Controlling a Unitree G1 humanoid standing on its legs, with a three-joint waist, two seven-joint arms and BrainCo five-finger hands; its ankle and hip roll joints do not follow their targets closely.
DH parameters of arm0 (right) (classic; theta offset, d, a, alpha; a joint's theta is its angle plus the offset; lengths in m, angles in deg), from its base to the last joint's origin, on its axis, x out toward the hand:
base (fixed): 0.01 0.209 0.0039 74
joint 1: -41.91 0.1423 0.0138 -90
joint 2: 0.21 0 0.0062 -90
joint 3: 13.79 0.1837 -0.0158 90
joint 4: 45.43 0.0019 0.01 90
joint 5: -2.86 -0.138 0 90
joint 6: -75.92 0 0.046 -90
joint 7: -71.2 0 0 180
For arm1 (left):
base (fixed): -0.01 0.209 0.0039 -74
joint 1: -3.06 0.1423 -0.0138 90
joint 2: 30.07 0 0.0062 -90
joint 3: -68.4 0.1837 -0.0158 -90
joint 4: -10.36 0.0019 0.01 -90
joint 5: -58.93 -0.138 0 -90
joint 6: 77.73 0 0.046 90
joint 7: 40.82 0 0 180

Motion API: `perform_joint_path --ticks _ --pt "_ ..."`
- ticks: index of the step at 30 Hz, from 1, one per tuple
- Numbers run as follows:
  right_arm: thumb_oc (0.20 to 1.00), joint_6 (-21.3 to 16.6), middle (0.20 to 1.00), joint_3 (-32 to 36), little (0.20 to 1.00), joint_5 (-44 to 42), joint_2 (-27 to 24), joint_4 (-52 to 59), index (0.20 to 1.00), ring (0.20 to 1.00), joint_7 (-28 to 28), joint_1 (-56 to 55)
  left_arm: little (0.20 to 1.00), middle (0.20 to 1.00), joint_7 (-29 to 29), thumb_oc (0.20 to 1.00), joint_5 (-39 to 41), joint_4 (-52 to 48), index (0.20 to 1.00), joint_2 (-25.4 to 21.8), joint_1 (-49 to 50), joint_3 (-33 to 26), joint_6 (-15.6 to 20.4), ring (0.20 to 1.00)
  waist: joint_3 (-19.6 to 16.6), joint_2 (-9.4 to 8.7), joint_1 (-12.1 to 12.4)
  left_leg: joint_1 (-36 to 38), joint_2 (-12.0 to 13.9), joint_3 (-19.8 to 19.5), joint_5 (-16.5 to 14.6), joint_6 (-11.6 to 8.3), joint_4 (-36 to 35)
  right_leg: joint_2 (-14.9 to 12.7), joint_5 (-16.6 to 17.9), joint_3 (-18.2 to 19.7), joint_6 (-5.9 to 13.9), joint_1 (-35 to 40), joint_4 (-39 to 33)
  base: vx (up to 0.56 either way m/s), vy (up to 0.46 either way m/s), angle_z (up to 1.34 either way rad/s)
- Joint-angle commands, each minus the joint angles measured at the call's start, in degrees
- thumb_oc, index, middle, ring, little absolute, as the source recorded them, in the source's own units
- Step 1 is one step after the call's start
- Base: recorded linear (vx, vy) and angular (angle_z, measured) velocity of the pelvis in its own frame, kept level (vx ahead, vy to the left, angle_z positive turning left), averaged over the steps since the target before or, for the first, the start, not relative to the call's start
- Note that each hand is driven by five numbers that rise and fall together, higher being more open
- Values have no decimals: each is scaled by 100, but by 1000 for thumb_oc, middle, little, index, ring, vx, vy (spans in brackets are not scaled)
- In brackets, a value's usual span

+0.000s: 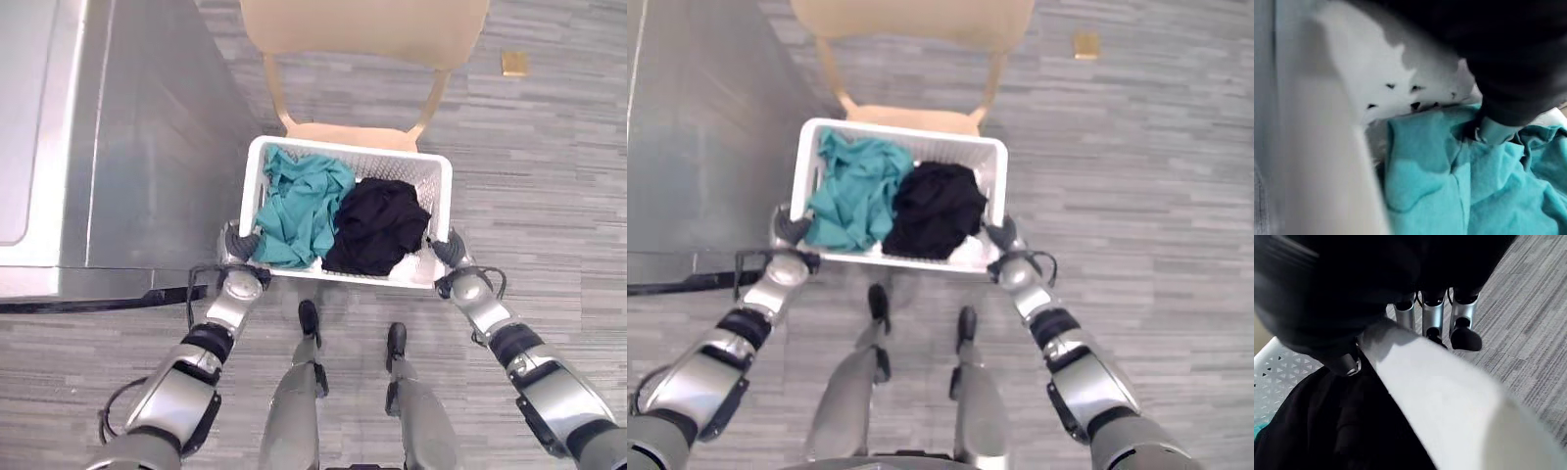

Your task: Grab the laundry basket,head to the washer,open it,put in the laundry and shut it.

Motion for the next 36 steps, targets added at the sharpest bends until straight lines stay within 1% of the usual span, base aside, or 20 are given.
perform_joint_path --ticks 1,3,6,8,11,12,13,15,18,20,21,22,23,24,26,30,32,36 --pt "1000 -373 1000 -352 1000 -102 369 125 1000 1000 -57 65 1000 1000 -11 1000 -101 -212 1000 306 -171 195 488 1000 -234 129 74 -126 10 -553 -609 -395 371 6 -567 27 45 -402 655 0 34 7" --pt "1000 -376 1000 -338 1000 -126 379 147 1000 1000 -55 34 1000 1000 -28 1000 -89 -221 1000 321 -141 172 486 1000 -222 128 74 -126 9 -560 -613 -395 382 3 -556 25 49 -402 655 9 7 6" --pt "1000 -405 1000 -256 1000 -154 391 254 1000 1000 -59 -207 1000 1000 -44 1000 -86 -402 1000 379 171 48 494 1000 -242 123 86 -55 -2 -554 -634 -390 376 -4 -548 25 53 -307 607 35 8 7" --pt "1000 -429 1000 -10 1000 -178 351 494 1000 1000 -38 -697 1000 1000 -56 1000 -39 -783 1000 497 780 -187 530 1000 -293 124 78 121 -11 -534 -670 -380 309 -21 -582 24 53 -166 581 69 12 1" --pt "1000 -434 1000 272 1000 -128 236 855 1000 1000 -70 -1262 1000 1000 32 1000 7 -1227 1000 575 1416 -442 551 1000 -375 120 71 301 -6 -519 -717 -370 267 -14 -638 24 38 -17 582 45 -5 0" --pt "1000 -432 1000 271 1000 -127 235 859 1000 1000 -70 -1267 1000 1000 32 1000 6 -1230 1000 575 1421 -442 549 1000 -376 120 71 304 -7 -519 -717 -370 265 -14 -638 24 38 -14 581 52 -9 3" --pt "1000 -437 1000 355 1000 -92 171 985 1000 1000 -98 -1453 1000 1000 87 1000 5 -1373 1000 581 1631 -519 555 1000 -414 120 74 376 -4 -512 -735 -369 257 -9 -653 19 31 38 585 72 -22 -1" --pt "1000 -463 1000 637 1000 -40 -6 1302 1000 1000 -218 -1936 1000 1000 237 1000 -3 -1831 1000 528 2177 -714 572 1000 -522 114 77 596 7 -494 -777 -371 214 14 -680 -6 18 241 545 83 -33 -7" --pt "1000 -498 1000 932 1000 -46 -217 1607 1000 1000 -388 -2325 1000 1000 388 1000 -93 -2182 1000 368 2580 -991 552 1000 -633 126 79 798 16 -489 -777 -377 110 27 -702 -29 13 435 457 42 -41 -3" --pt "1000 -517 1000 995 1000 -57 -257 1664 1000 1000 -433 -2412 1000 1000 418 1000 -86 -2248 1000 338 2684 -1068 560 1000 -659 125 80 853 19 -494 -766 -380 75 32 -704 -37 13 494 421 15 -62 1" --pt "1000 -559 1000 1205 1000 -64 -444 1863 1000 1000 -656 -2743 1000 1000 589 1000 -49 -2426 1000 233 3063 -1354 562 1000 -760 145 89 1018 36 -498 -705 -398 -57 52 -725 -84 14 665 345 10 -87 6" --pt "1000 -559 1000 1260 1000 -67 -482 1905 1000 1000 -736 -2850 1000 1000 667 1000 -10 -2467 1000 228 3183 -1429 551 1000 -785 156 90 1070 34 -505 -696 -399 -83 57 -745 -92 12 718 342 5 -88 8" --pt "1000 -558 1000 1261 1000 -67 -483 1907 1000 1000 -737 -2851 1000 1000 668 1000 -10 -2470 1000 228 3184 -1430 549 1000 -803 160 92 1044 41 -505 -684 -400 -83 64 -725 -91 9 697 329 3 -69 13" --pt "1000 -543 1000 1364 1000 -3 -574 1948 1000 1000 -916 -3067 1000 1000 885 1000 76 -2480 1000 222 3479 -1543 511 1000 -872 178 101 1153 47 -516 -666 -406 -116 74 -760 -131 11 811 324 1 -68 9" --pt "1000 -542 1000 1445 1000 59 -628 1971 1000 1000 -1090 -3313 1000 1000 1077 1000 72 -2472 1000 217 3795 -1627 447 1000 -949 199 95 1269 52 -524 -667 -406 -128 93 -800 -151 7 938 319 0 -70 5" --pt "1000 -527 1000 1539 1000 80 -611 1901 1000 1000 -1306 -3642 1000 1000 1317 1000 113 -2339 1000 281 4190 -1728 346 1000 -1060 223 92 1451 64 -529 -678 -418 -135 109 -858 -192 4 1129 328 -1 -43 4" --pt "1000 -517 1000 1541 1000 108 -508 1684 1000 1000 -1453 -3849 1000 1000 1515 1000 4 -2011 1000 355 4455 -1721 244 1000 -1178 240 97 1609 86 -530 -699 -432 -114 135 -911 -230 -2 1308 323 -13 -72 4" --pt "1000 -510 1000 1466 1000 57 -352 1259 1000 1000 -1562 -3956 1000 1000 1630 1000 -119 -1285 1000 505 4595 -1701 149 1000 -1310 259 116 1794 117 -550 -753 -452 -53 173 -1006 -269 -33 1552 299 13 -63 5"
